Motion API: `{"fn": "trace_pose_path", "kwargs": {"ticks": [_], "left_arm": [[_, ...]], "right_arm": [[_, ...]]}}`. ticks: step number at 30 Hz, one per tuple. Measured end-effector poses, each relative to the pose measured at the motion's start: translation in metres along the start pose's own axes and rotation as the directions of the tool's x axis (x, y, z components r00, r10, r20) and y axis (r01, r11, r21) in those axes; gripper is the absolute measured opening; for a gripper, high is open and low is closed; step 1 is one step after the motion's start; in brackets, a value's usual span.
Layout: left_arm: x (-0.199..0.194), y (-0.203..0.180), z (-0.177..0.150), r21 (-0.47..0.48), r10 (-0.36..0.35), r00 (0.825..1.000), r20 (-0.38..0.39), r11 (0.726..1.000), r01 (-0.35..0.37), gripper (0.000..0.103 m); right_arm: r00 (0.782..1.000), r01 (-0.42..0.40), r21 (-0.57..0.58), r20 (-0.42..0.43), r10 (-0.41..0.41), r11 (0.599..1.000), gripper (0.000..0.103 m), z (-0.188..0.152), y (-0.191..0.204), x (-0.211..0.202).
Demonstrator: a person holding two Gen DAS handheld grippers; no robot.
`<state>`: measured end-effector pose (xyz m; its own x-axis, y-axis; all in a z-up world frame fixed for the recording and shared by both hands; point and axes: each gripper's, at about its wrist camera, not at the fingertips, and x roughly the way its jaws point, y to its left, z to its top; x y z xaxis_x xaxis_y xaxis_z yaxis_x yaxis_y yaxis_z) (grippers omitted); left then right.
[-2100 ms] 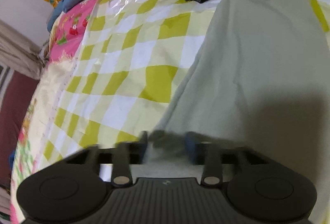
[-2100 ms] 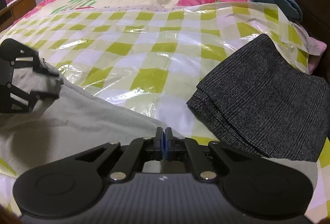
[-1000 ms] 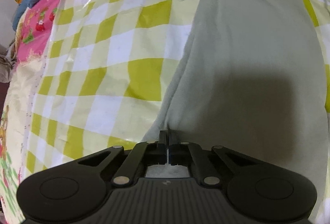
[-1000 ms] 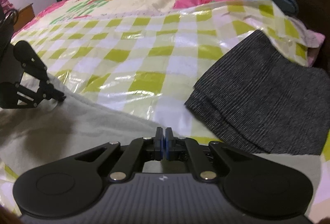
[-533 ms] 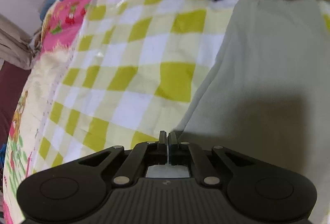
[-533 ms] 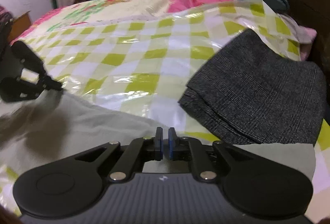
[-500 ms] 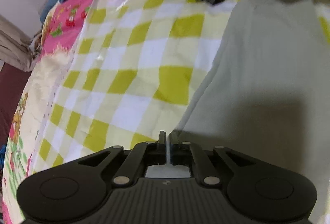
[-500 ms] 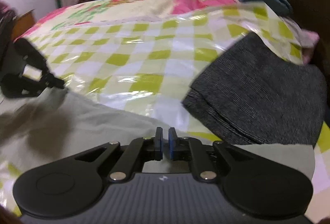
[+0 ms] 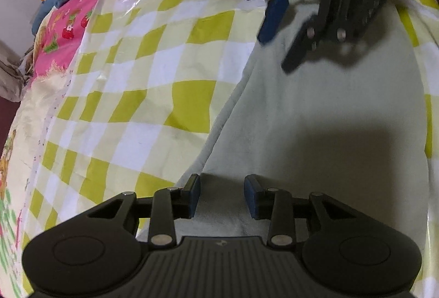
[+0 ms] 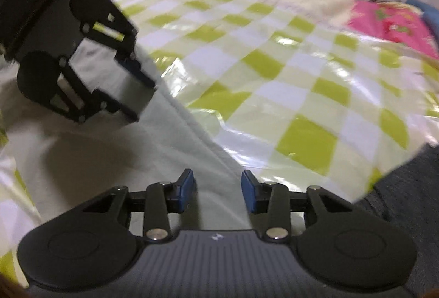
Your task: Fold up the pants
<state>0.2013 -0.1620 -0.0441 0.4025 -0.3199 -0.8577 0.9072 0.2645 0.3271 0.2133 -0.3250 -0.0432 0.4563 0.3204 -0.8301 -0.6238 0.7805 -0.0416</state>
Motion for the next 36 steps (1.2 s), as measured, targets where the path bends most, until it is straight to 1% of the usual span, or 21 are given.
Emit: {"fn": "trace_pose_path", "kwargs": {"ticks": [2,4,5,6,8,11,15,16,18,21,23,24,25,26,27,28,29,31,33,34,36], "left_arm": [[0.000,0.000,-0.001,0.005,0.000,1.000,0.004,1.000,0.000,0.051],[0.000,-0.001,-0.002,0.014,0.024,1.000,0.014,1.000,-0.025,0.044],[0.000,-0.002,-0.002,0.018,0.038,0.999,0.012,0.999,-0.038,0.033],[0.000,-0.002,-0.002,0.016,0.052,0.999,0.013,0.998,-0.052,0.027],[-0.001,-0.001,-0.004,0.014,0.078,0.997,0.025,0.997,-0.079,0.026],[-0.002,0.007,-0.005,-0.007,0.130,0.991,0.032,0.992,-0.130,0.020],[-0.003,0.018,-0.006,-0.039,0.176,0.984,0.029,0.984,-0.175,0.020],[-0.004,0.020,-0.006,-0.054,0.179,0.983,0.033,0.983,-0.177,0.020],[-0.009,0.020,-0.006,-0.080,0.174,0.984,0.043,0.982,-0.170,0.024],[-0.014,0.012,-0.011,-0.081,0.222,0.973,0.062,0.973,-0.217,0.031],[-0.018,0.011,-0.016,-0.121,0.252,0.965,0.071,0.963,-0.243,0.031],[-0.022,0.009,-0.019,-0.141,0.264,0.961,0.085,0.958,-0.251,0.031],[-0.026,0.005,-0.020,-0.149,0.272,0.957,0.099,0.955,-0.256,0.032],[-0.026,0.000,-0.023,-0.142,0.262,0.960,0.102,0.959,-0.247,0.034],[-0.022,-0.005,-0.026,-0.123,0.242,0.966,0.085,0.965,-0.231,0.037],[-0.013,-0.010,-0.030,-0.092,0.234,0.971,0.049,0.969,-0.229,0.037],[-0.003,-0.017,-0.036,-0.050,0.253,0.967,0.019,0.966,-0.252,0.038],[0.003,-0.026,-0.043,0.007,0.292,0.956,0.039,0.956,-0.293,0.038],[0.001,-0.026,-0.038,0.000,0.309,0.951,0.023,0.951,-0.309,0.038],[-0.001,-0.027,-0.035,-0.005,0.308,0.951,0.017,0.951,-0.308,0.038],[-0.007,-0.032,-0.033,-0.015,0.278,0.960,0.011,0.960,-0.278,0.038]], "right_arm": [[0.999,0.006,-0.011,-0.036,-0.006,1.000,0.017,0.003,0.001,0.006],[0.999,0.014,0.009,-0.050,-0.013,1.000,0.005,0.006,-0.002,0.008],[0.999,0.009,0.034,-0.051,-0.007,0.999,0.003,0.007,-0.004,0.007],[0.999,0.014,0.049,-0.048,-0.012,0.999,0.001,0.007,-0.005,0.006],[0.999,0.038,0.047,-0.035,-0.036,0.998,0.000,0.008,-0.002,0.000],[0.997,0.077,0.066,0.002,-0.077,0.995,0.000,0.013,-0.001,-0.010],[0.990,0.124,0.150,0.054,-0.133,0.981,0.000,0.023,-0.016,-0.015],[0.988,0.131,0.166,0.058,-0.142,0.977,0.000,0.025,-0.020,-0.013],[0.990,0.130,0.168,0.023,-0.136,0.977,0.001,0.026,-0.022,-0.003],[0.985,0.173,0.134,-0.047,-0.169,0.976,0.009,0.013,-0.016,0.015],[0.981,0.193,0.157,-0.021,-0.193,0.968,0.020,0.005,-0.014,0.008],[0.981,0.191,0.186,0.005,-0.195,0.964,0.023,0.001,-0.014,-0.001],[0.978,0.192,0.218,0.032,-0.204,0.957,0.030,-0.003,-0.014,-0.011],[0.974,0.200,0.244,0.053,-0.219,0.949,0.034,-0.010,-0.014,-0.022],[0.970,0.207,0.264,0.068,-0.233,0.942,0.034,-0.018,-0.013,-0.034],[0.967,0.215,0.285,0.074,-0.245,0.934,0.034,-0.028,-0.014,-0.045],[0.963,0.229,0.307,0.066,-0.261,0.924,0.035,-0.039,-0.015,-0.053],[0.955,0.283,0.362,-0.017,-0.297,0.888,0.035,-0.070,-0.026,-0.063],[0.936,0.344,0.431,-0.092,-0.339,0.834,0.031,-0.104,-0.041,-0.073],[0.928,0.359,0.487,-0.100,-0.358,0.796,0.030,-0.120,-0.049,-0.084],[0.911,0.357,0.638,-0.078,-0.404,0.682,0.030,-0.147,-0.062,-0.112]]}}
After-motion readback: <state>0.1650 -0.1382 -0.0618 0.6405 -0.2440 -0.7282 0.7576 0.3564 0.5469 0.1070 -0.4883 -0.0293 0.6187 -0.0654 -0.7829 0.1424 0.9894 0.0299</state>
